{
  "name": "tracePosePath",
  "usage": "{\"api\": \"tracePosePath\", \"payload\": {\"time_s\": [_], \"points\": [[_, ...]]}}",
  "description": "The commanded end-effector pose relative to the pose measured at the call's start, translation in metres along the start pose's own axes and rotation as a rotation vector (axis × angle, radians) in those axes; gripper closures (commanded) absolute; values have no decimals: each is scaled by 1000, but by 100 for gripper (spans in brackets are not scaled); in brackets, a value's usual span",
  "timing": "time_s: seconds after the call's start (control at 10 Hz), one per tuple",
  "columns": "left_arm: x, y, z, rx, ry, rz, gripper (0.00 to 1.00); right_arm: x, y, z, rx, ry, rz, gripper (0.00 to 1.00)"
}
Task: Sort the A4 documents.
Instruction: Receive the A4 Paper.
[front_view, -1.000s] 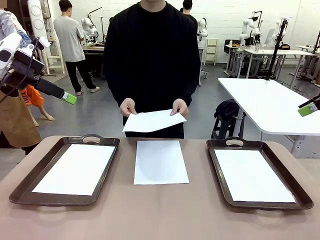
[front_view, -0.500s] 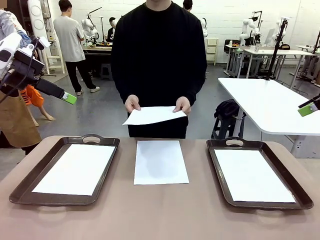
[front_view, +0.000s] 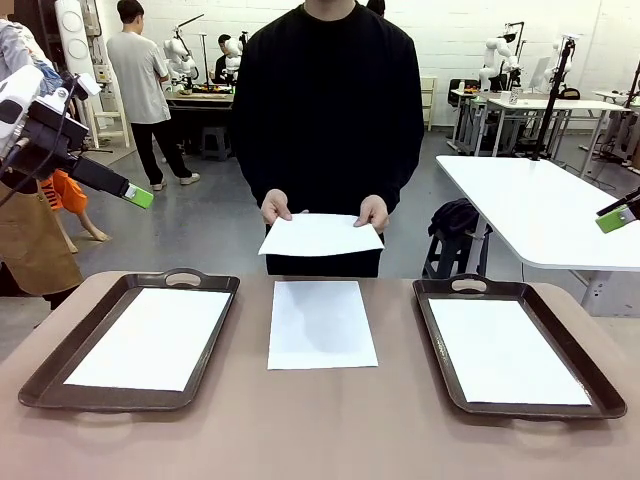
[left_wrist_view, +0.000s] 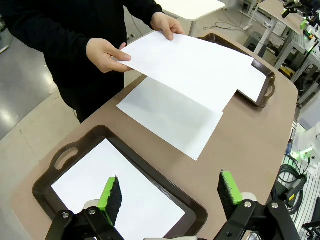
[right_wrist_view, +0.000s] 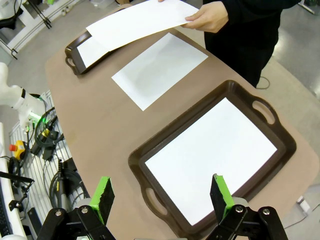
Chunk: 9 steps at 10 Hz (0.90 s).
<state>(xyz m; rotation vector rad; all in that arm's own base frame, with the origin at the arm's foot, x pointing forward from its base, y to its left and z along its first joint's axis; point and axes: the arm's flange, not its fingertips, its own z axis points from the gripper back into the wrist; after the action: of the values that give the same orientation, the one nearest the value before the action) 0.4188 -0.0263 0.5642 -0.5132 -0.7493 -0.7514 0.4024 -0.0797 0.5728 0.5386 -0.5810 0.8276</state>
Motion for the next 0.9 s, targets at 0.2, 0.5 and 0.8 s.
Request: {"api": "tracePosePath", "payload": {"time_s": [0.2, 0.5, 0.8], "points": [[0, 0, 0, 0, -1, 0, 0, 0, 0, -1, -2, -1, 0, 0], [0, 0, 0, 0, -1, 0, 0, 0, 0, -1, -2, -1, 0, 0], [0, 0, 0, 0, -1, 0, 0, 0, 0, -1, -2, -1, 0, 0]]}}
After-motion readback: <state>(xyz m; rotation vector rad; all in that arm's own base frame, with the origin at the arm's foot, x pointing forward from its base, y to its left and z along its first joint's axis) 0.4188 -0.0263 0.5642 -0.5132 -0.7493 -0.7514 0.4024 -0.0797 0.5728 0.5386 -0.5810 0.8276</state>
